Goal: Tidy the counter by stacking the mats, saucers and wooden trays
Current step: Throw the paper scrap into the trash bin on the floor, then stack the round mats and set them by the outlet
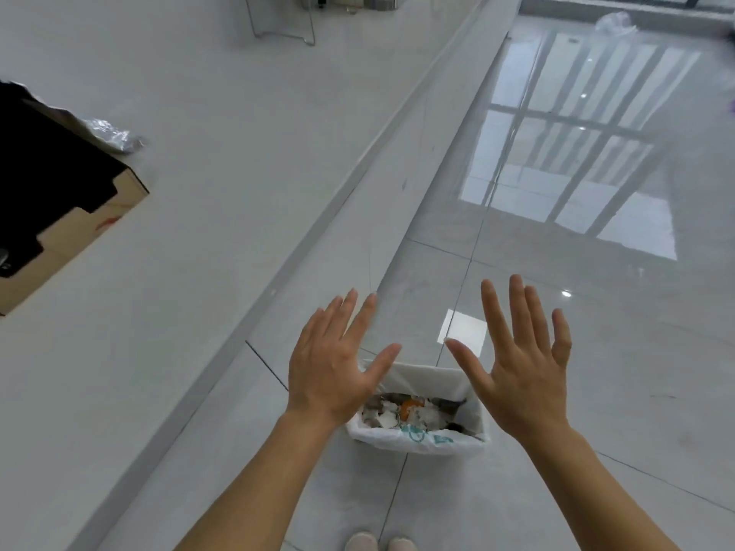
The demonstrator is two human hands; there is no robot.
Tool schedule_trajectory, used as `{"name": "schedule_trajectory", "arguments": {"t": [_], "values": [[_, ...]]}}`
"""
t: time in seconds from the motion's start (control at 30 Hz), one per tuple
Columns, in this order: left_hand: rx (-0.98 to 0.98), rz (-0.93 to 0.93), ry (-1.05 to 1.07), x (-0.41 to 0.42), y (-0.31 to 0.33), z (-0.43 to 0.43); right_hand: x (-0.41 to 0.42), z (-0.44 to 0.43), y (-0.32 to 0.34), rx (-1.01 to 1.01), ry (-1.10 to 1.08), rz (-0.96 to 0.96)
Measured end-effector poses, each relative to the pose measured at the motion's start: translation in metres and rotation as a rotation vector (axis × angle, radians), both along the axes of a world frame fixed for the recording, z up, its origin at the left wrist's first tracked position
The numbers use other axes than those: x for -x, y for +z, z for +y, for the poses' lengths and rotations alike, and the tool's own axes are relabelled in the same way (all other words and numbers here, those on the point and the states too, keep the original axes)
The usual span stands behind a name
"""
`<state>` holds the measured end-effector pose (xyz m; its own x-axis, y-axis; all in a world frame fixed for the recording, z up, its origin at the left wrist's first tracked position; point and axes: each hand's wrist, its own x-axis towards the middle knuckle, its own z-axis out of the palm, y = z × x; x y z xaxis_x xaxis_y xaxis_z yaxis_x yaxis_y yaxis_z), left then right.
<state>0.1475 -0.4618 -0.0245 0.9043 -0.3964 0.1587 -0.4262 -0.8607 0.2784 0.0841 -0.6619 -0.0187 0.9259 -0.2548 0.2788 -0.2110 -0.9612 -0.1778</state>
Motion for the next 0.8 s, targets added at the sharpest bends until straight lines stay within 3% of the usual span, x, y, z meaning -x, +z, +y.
{"name": "schedule_trajectory", "arguments": {"t": [0.4, 0.5, 0.7, 0.8], "values": [[-0.09, -0.182, 0.414, 0.046, 0.086, 0.133, -0.022, 0.107, 0.084, 0.006, 0.354, -0.196], [-0.044, -0.327, 0.644, 0.103, 0.123, 0.238, -0.004, 0.211, 0.122, 0.004, 0.559, -0.254], [-0.063, -0.292, 0.721, 0.122, 0.136, 0.268, -0.002, 0.235, 0.129, 0.022, 0.567, -0.279], [-0.056, -0.351, 0.83, 0.167, 0.149, 0.333, 0.022, 0.304, 0.142, 0.027, 0.662, -0.302]]}}
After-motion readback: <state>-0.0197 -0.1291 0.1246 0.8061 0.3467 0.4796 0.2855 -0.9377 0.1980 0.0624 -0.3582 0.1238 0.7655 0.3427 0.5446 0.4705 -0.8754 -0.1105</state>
